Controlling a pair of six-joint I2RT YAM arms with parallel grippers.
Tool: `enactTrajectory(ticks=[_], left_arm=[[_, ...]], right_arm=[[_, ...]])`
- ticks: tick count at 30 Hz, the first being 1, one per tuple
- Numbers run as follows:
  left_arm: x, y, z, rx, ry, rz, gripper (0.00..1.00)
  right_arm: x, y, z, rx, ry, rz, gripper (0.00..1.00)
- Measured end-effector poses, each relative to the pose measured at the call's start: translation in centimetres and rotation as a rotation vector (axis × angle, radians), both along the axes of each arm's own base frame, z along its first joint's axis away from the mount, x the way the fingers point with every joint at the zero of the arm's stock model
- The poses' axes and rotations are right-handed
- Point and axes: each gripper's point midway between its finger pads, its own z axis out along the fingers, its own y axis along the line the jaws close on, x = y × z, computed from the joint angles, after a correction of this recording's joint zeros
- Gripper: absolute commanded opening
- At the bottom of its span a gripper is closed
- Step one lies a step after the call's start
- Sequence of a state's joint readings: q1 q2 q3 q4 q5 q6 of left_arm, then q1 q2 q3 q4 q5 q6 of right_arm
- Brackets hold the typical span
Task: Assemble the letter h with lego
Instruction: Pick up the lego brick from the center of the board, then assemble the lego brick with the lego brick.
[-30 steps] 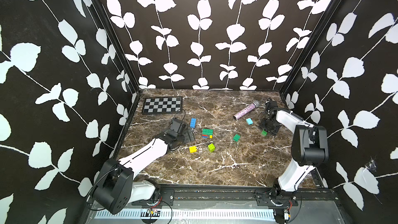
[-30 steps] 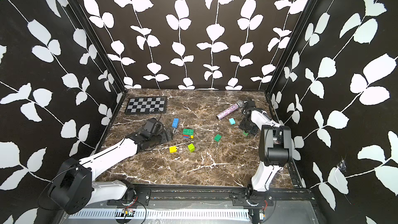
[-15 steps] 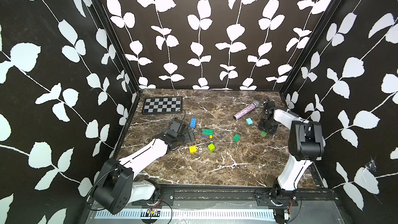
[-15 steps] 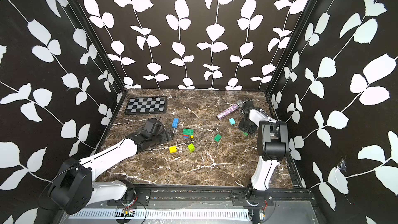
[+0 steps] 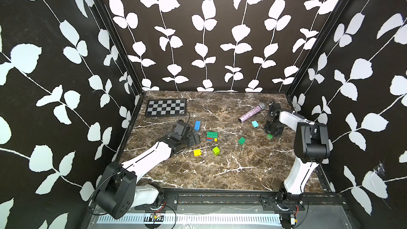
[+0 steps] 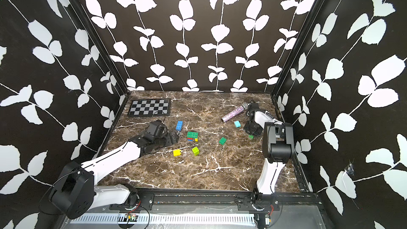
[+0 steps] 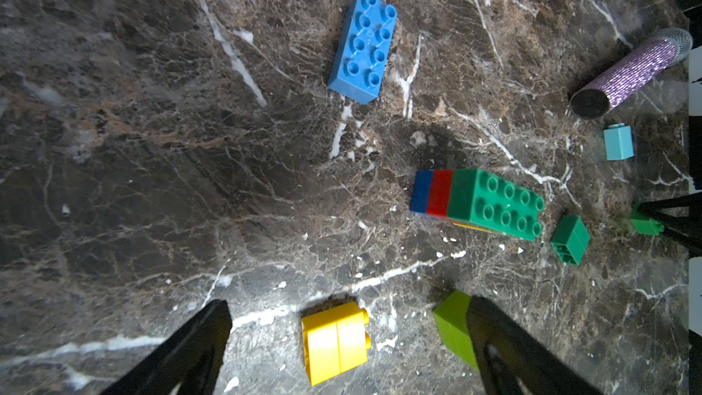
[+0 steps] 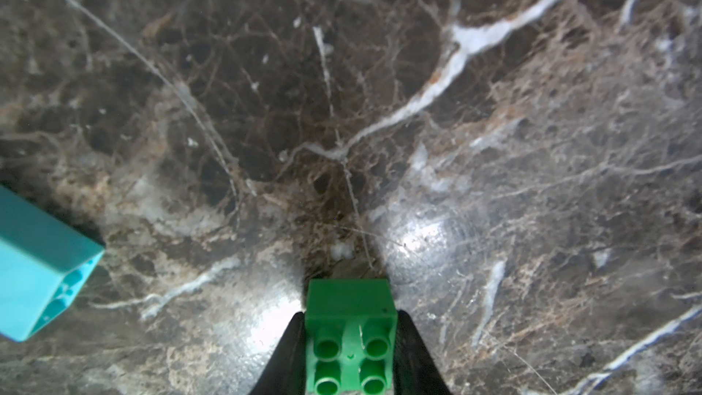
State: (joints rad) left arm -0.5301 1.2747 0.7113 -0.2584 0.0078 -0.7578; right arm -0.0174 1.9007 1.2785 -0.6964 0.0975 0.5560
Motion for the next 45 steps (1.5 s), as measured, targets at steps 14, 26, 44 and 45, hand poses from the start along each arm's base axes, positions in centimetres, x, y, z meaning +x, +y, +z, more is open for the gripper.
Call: enactTrajectory(ticks=[14,26,44,45], left_arm=[[0.0,-0.1,0.0,-0.004,-0.001,-0.004,0.99],[0.0,-0.2,0.0,-0.009,0.002,-0.006,0.99],[0.0,-0.1,0.0,-0.006,0.001,-0.003,0.99],[0.0,-0.1,0.0,-0.006,0.000,-0.003,0.99]], right_arm=[[-1.7,8.2,3.6,0.030,-0.087,0.240,0.02],[-7.8,26.4,10.1,0.162,-0.217,0.774,0.00],[-11.7,35.0,7.9,0.137,-0.108,1.170,0.02],[-11.8,35.2,7.7,0.131,-0.098,1.181,0.02]])
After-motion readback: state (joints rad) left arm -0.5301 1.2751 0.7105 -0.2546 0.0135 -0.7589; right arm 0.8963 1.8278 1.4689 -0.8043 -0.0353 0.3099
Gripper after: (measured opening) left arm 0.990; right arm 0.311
